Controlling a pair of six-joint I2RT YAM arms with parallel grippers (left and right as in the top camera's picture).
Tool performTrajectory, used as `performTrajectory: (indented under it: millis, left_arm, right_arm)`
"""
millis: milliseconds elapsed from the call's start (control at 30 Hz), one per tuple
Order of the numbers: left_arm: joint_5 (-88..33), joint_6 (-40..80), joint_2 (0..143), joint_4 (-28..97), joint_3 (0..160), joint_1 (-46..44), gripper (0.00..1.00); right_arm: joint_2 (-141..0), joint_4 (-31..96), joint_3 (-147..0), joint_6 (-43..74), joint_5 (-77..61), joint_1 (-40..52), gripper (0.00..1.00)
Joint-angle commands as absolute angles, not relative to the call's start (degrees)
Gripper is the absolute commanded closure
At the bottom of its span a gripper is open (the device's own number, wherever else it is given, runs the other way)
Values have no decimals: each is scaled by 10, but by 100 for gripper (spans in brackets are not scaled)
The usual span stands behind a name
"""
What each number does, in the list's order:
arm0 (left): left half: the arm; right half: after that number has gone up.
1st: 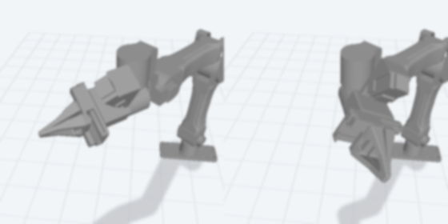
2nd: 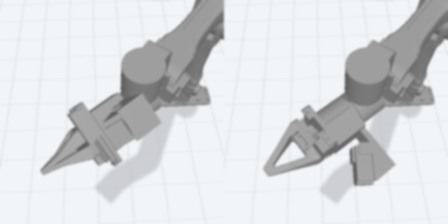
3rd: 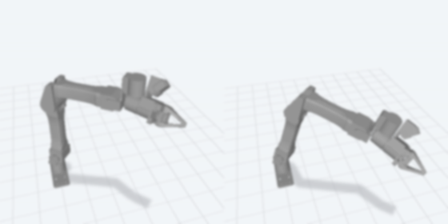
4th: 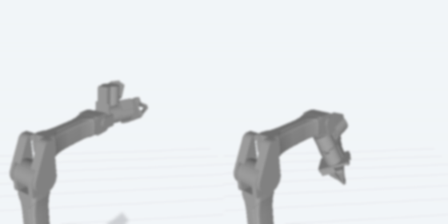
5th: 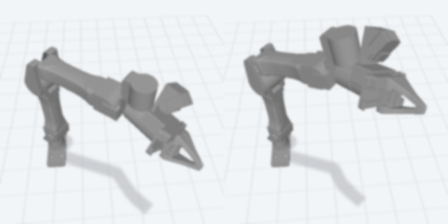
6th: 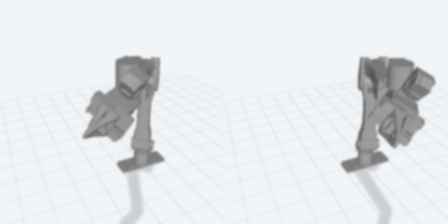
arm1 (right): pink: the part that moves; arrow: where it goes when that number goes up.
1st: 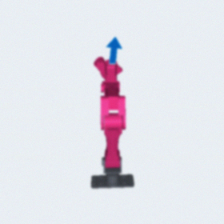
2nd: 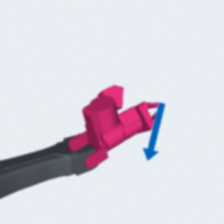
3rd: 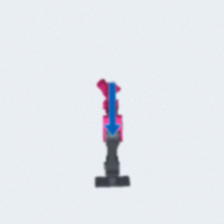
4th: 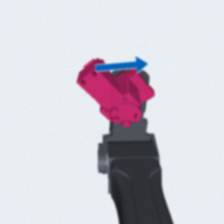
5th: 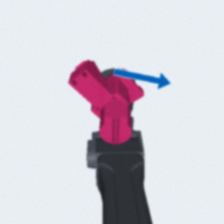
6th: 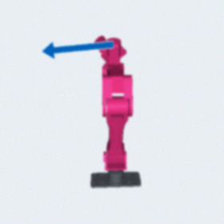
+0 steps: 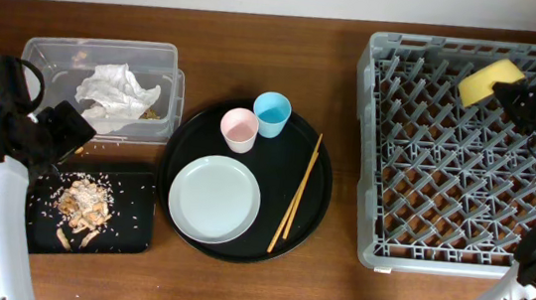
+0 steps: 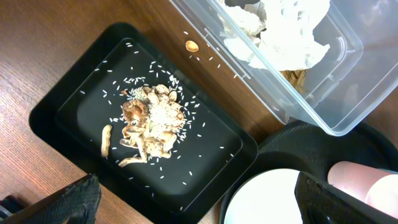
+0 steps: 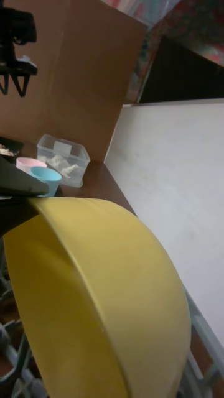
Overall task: Sort waste into correct bins and load items into the dishwasher rack
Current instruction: 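Carry the yellow bowl right and lower it into the rack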
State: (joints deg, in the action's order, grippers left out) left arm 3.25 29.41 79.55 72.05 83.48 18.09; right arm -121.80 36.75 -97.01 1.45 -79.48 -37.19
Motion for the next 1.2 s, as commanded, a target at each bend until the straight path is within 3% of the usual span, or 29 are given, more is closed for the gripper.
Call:
performTrajectory:
  millis: [0,367,567,833,967,1000,1033,1067,1167]
  left_arm:
    - [35,291,788,721,839,184,1]
    - [35,291,788,721,839,184,1]
    - [35,291,788,721,839,184,1]
    - [35,291,788,721,839,184,1]
    - [35,291,788,721,839,184,1]
    - [35,291,788,721,839,184,1]
    - [35,291,788,721,839,184,1]
    - [35,291,788,721,839,184,1]
    - [35,291,788,721,839,184,1]
  right_arm:
    - [-1224,381,-960,16,-790,-368,96]
    - [-1223,421,-938,16,-777,-354,96]
    - [-1191,490,-938,16,-592,-354,89]
    - [-1090,510,-938,81,-546,-352,58]
    - [-1034,529,-938,96,-526,-352,52]
    - [-1019,532,-938,96,-514,-352,46]
    - [-1005,532,-938,100,-502,-352,35]
    - [-993,530,-938,100,-491,-352,31]
    - [-978,512,-938,100,-473,-352,29]
